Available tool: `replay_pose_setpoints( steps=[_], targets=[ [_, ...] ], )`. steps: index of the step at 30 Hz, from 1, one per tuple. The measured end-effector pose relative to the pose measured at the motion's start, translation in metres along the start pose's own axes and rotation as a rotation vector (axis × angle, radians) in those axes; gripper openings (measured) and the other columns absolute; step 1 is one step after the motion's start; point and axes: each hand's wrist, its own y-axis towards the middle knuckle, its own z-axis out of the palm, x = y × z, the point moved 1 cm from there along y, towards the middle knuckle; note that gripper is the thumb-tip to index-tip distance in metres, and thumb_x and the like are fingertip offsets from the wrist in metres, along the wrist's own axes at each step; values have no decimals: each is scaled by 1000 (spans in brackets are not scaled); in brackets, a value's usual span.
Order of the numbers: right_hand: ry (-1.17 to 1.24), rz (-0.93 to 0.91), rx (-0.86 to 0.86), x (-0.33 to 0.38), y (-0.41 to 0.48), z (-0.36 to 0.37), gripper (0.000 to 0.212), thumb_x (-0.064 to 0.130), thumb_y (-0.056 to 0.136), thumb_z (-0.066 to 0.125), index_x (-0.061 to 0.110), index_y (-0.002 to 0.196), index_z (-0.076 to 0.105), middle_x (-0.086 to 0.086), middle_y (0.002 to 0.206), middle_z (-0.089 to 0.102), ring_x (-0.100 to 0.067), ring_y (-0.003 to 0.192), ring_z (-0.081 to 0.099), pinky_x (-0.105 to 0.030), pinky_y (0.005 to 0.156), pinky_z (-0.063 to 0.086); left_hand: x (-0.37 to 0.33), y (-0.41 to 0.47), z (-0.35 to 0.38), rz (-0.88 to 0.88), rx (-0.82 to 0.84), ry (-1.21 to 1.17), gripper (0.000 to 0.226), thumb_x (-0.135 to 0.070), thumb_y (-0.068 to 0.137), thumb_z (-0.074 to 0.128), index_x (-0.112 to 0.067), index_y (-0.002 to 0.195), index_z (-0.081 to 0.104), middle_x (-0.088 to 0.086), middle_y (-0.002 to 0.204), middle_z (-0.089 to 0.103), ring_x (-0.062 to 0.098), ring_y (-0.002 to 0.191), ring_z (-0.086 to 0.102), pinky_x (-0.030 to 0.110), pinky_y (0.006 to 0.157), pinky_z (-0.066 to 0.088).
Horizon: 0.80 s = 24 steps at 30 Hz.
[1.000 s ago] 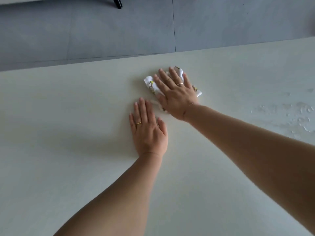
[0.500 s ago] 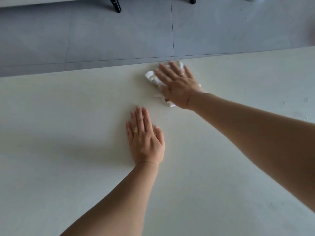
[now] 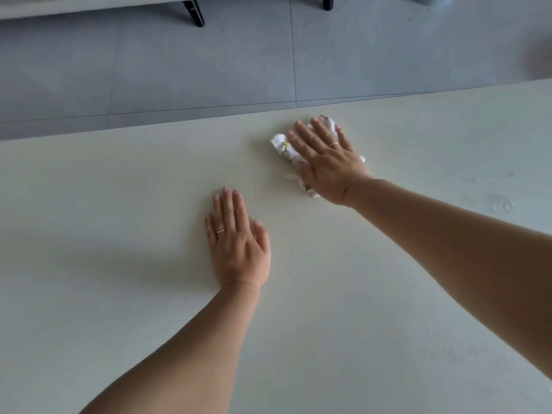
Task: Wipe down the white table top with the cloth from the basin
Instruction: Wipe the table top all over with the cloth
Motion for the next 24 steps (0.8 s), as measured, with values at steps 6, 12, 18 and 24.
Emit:
replay_pose_setpoints(
  steps=[6,12,18,24],
  targets=[
    [144,662,-101,-99,-35,-11,55,37,98,21,27,151,8,3,160,0,-22,146,-6,-46,117,-6,-1,0,1,-1,-7,14,63,-32,90,22,-6,147,27,10,156,22,26,145,18,43,117,13],
    [128,403,-126,2,-50,12,58,39,97,26,23,151,11,0,159,6,-28,146,-3,-46,114,-8,-4,0,2,1,4,39,66,-32,89,15,-4,147,25,12,156,21,29,145,18,44,116,12],
    [83,279,-76,-64,-97,7,53,38,100,26,29,150,12,3,159,7,-21,146,-3,-42,116,-3,-12,-12,-4,-70,-44,36,61,-30,93,28,-1,146,25,14,156,21,30,145,15,44,118,4],
    [219,850,-118,-49,-102,7,59,37,97,26,26,151,6,1,160,0,-26,146,-7,-48,116,-6,-74,-106,2,199,46,-79,62,-36,92,36,-3,145,33,13,153,29,28,142,26,42,117,13]
  ],
)
